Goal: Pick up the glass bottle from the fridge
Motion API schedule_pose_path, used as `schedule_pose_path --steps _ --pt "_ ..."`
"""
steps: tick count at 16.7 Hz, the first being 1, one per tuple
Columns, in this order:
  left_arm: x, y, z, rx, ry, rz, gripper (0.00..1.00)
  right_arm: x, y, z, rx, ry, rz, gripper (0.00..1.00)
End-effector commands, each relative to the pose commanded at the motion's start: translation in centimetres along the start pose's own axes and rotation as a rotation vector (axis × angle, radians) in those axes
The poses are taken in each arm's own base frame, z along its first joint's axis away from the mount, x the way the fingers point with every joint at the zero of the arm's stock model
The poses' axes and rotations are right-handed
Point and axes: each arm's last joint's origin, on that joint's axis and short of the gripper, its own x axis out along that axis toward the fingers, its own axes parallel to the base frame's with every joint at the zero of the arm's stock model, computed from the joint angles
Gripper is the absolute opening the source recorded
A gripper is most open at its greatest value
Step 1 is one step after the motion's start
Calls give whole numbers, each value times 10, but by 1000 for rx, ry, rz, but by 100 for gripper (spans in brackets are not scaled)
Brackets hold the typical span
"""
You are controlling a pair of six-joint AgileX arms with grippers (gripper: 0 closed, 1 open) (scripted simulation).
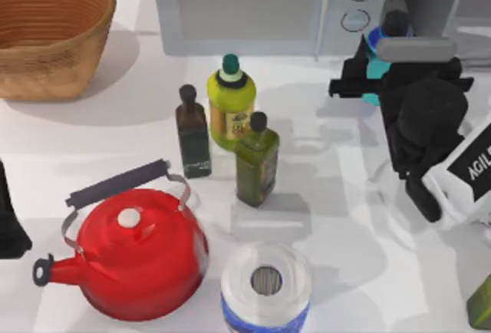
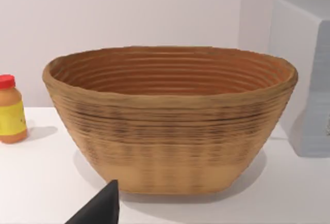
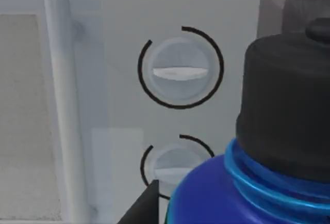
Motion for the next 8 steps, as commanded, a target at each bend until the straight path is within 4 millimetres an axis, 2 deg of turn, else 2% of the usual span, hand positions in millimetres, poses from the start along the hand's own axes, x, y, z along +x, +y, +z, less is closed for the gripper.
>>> schedule_pose_path --steps 2,8 --pt "0 0 0 0 0 0 100 0 0 0 0 0 0 98" --pt "0 0 0 0 0 0 100 0 0 0 0 0 0 100"
